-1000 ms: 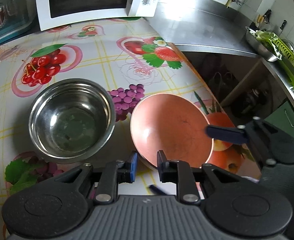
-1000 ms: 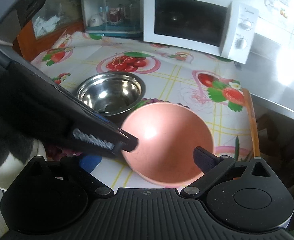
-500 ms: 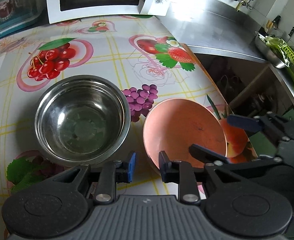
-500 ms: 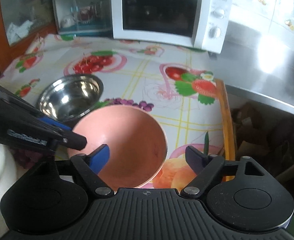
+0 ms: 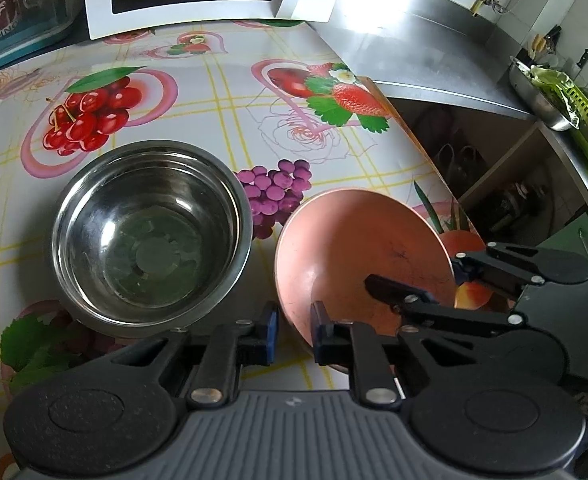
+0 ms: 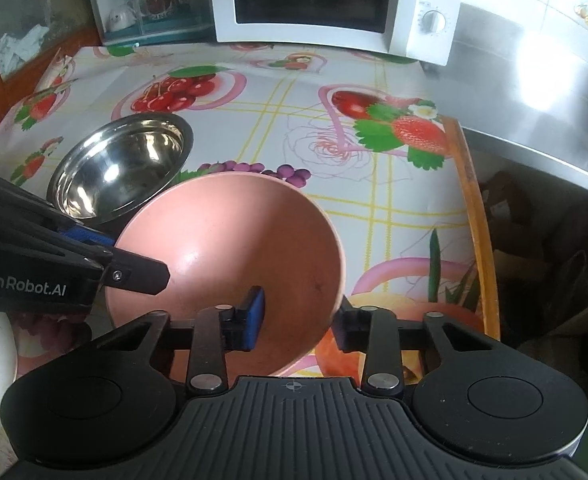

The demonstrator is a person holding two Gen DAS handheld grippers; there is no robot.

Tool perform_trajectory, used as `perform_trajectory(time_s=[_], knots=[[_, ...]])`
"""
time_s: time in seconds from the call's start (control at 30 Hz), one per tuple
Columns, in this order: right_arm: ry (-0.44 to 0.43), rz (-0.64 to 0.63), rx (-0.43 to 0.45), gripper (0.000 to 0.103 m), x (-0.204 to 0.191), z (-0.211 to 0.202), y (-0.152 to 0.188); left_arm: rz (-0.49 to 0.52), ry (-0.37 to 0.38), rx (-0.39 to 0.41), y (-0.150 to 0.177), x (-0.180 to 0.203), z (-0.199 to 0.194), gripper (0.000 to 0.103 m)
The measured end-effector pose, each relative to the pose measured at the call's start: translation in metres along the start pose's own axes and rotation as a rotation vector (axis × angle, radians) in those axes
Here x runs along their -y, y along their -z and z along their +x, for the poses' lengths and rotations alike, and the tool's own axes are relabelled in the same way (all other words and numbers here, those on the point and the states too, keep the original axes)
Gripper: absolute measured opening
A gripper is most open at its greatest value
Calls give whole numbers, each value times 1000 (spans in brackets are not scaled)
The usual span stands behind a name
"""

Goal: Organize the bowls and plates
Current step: 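Lift the pink bowl with both grippers and carry it toward the basin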

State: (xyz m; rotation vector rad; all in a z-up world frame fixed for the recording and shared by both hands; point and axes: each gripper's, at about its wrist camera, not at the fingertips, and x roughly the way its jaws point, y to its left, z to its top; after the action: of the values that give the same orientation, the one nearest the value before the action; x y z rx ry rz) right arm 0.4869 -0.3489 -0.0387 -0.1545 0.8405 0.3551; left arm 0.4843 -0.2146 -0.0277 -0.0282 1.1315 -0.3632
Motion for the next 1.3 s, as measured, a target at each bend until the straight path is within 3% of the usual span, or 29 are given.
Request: perform_trajectory(time_s=[0.33, 0.83, 1.0, 1.3], knots=[[-4, 5, 3, 27, -11, -24, -1, -6, -9, 5, 8, -1, -26, 14], [-91, -94, 81, 28, -87, -91, -5, -47, -77, 80, 55, -30, -129, 16], [-138, -142, 84, 28, -122, -95, -3, -79, -122, 79, 79, -55, -153, 16], [-166, -202, 37, 28, -164, -80, 15, -140, -144, 40, 109, -90, -154, 16]])
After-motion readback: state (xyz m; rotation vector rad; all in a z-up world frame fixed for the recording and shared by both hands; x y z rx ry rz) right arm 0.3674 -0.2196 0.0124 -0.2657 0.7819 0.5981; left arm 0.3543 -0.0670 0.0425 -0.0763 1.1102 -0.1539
